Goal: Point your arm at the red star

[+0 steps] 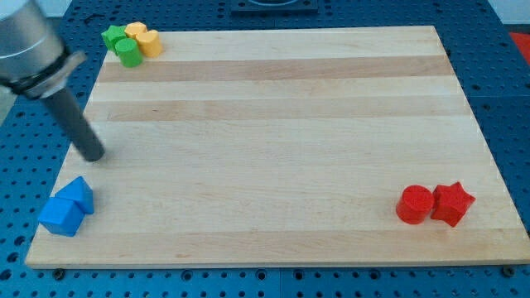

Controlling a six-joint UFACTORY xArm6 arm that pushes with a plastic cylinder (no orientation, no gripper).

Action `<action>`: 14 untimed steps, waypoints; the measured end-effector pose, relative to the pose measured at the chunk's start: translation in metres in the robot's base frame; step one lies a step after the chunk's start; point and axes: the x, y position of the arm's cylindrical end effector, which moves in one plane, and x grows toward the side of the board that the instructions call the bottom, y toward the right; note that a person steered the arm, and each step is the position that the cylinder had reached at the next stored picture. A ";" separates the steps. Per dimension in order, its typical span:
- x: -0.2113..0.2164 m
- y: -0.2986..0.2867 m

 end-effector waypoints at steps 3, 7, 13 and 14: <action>-0.019 0.219; -0.001 0.544; 0.060 0.583; 0.099 0.578</action>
